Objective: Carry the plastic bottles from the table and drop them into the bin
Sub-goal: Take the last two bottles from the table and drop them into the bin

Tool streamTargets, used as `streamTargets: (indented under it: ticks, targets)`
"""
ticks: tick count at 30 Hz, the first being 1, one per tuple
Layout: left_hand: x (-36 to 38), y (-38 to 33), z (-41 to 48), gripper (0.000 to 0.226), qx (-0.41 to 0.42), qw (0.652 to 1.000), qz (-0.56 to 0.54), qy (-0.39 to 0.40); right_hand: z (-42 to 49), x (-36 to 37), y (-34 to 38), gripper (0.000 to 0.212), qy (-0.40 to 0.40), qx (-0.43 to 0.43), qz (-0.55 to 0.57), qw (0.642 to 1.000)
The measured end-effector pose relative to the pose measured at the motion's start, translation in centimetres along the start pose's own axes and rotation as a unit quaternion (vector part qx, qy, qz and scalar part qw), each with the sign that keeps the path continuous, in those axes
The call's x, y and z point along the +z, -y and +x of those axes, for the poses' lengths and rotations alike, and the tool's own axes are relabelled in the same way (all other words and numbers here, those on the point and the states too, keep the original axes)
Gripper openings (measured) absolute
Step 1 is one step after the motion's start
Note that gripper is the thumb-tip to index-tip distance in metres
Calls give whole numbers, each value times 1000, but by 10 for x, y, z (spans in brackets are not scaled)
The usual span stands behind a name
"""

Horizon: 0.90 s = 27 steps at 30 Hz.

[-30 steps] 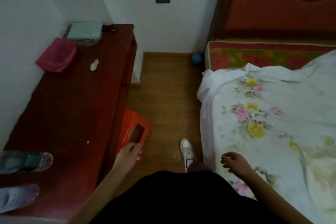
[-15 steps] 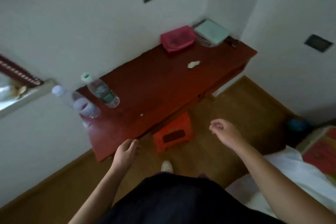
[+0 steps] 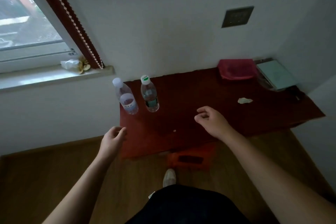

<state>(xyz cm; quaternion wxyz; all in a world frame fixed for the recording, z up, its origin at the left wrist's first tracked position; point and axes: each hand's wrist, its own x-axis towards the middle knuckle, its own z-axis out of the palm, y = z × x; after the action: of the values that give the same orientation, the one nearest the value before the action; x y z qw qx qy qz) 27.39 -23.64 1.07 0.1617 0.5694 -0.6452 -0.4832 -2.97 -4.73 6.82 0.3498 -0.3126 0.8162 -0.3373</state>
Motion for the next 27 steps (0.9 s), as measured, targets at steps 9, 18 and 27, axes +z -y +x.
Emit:
streamTargets:
  ticks: [9,18,27]
  targets:
    - [-2,-50,93,96,-9,998,-45,-40,78,55,68,63,38,-66,-25,997]
    - [5,-58,122,55,37,998,-58,2,135,105,106,102,28,-107,-47,993]
    - [12,-58,129,46,49,996,-78,-9,158,94,110,54,54,-145,-66,986]
